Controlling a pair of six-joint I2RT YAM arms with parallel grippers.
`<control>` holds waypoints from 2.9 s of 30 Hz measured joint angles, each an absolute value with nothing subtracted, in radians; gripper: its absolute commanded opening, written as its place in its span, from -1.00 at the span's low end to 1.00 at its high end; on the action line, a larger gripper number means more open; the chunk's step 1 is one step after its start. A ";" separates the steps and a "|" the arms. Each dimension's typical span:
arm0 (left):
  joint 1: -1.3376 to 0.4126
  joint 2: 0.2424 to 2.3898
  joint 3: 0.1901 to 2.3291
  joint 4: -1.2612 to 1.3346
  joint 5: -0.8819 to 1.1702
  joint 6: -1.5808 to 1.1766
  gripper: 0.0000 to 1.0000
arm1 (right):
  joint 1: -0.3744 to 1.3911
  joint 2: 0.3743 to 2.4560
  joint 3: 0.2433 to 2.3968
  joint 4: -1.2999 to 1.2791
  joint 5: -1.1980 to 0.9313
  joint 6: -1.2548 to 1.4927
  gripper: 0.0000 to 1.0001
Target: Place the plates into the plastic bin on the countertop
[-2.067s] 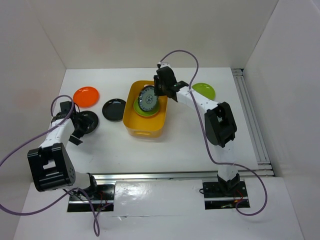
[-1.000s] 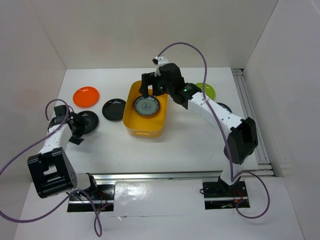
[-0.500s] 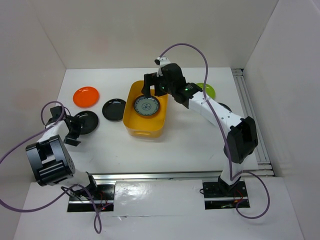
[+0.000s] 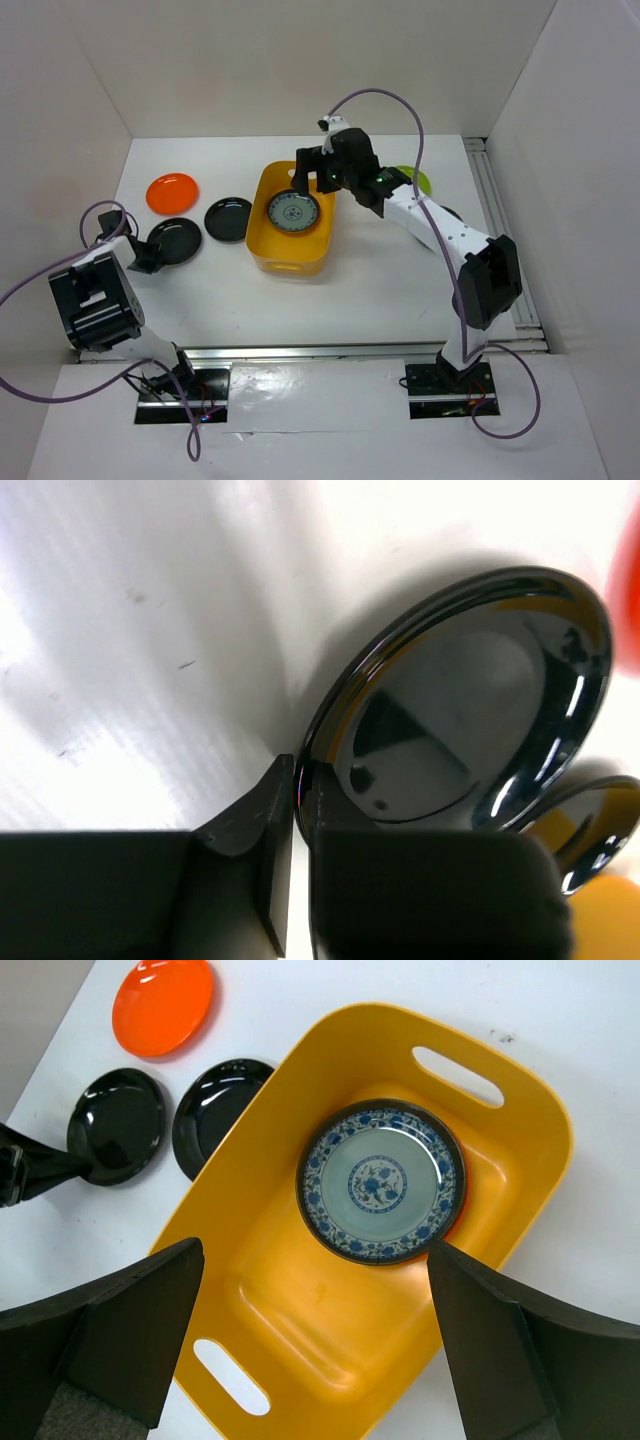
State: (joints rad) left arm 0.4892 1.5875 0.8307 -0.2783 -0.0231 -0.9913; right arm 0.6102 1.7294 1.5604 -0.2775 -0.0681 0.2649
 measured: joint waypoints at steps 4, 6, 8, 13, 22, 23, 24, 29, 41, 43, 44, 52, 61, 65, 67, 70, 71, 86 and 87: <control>0.490 1.592 0.833 -0.251 -0.007 -1.001 -1.00 | 0.594 1.711 1.560 -0.276 -0.068 0.270 1.00; 0.490 1.592 0.833 -0.253 -0.004 -1.002 -1.00 | 0.589 1.707 1.560 -0.274 -0.068 0.271 1.00; 0.490 1.590 0.838 -0.267 -0.004 -1.000 -1.00 | 0.584 1.706 1.560 -0.273 -0.068 0.272 1.00; 0.493 1.490 0.841 -0.347 -0.002 -0.970 -1.00 | 0.575 1.705 1.560 -0.273 -0.068 0.278 1.00; 0.496 1.255 0.949 -0.434 0.120 -0.915 -1.00 | 0.543 1.691 1.560 -0.273 -0.065 0.295 1.00; 0.496 1.253 0.953 -0.429 0.140 -0.915 -1.00 | 0.540 1.687 1.560 -0.273 -0.064 0.295 1.00; 0.491 1.250 0.960 -0.417 0.169 -0.916 -1.00 | 0.533 1.679 1.560 -0.274 -0.064 0.297 1.00; 0.402 1.246 0.964 -0.281 0.328 -0.945 -1.00 | 0.484 1.613 1.546 -0.279 -0.047 0.300 1.00; -0.115 1.611 1.443 -0.189 0.305 -0.832 -1.00 | 0.361 1.430 1.470 -0.287 0.003 0.334 1.00; -0.153 1.699 1.504 -0.205 0.278 -0.800 -1.00 | 0.355 1.414 1.452 -0.297 0.003 0.337 1.00; -0.167 1.736 1.522 -0.209 0.265 -0.786 -1.00 | 0.353 1.410 1.446 -0.303 0.004 0.340 1.00; -0.211 1.831 1.484 -0.307 0.198 -0.753 -1.00 | 0.305 1.382 1.417 -0.322 0.003 0.344 1.00; -0.237 1.831 1.477 -0.345 0.107 -0.732 -1.00 | 0.290 1.376 1.412 -0.322 -0.015 0.344 1.00; -0.255 1.840 1.477 -0.367 0.082 -0.732 -1.00 | 0.290 1.373 1.398 -0.323 -0.021 0.344 1.00; -0.264 1.849 1.477 -0.374 0.070 -0.732 -1.00 | 0.290 1.373 1.396 -0.323 -0.025 0.344 1.00; -0.274 1.857 1.477 -0.393 0.047 -0.733 -1.00 | 0.290 1.373 1.395 -0.323 -0.033 0.344 1.00; -0.278 1.859 1.477 -0.398 0.041 -0.733 -1.00 | 0.290 1.373 1.395 -0.323 -0.036 0.344 1.00; -0.291 1.879 1.554 -0.443 0.003 -0.738 1.00 | 0.290 1.373 1.395 -0.322 -0.067 0.344 1.00; -0.294 1.878 1.571 -0.442 0.007 -0.737 1.00 | 0.290 1.373 1.395 -0.322 -0.068 0.344 1.00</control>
State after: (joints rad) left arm -0.2935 1.8778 1.5711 -0.4423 0.0074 -0.7368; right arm 0.2901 1.3727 1.3949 -0.3222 -0.0681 0.3435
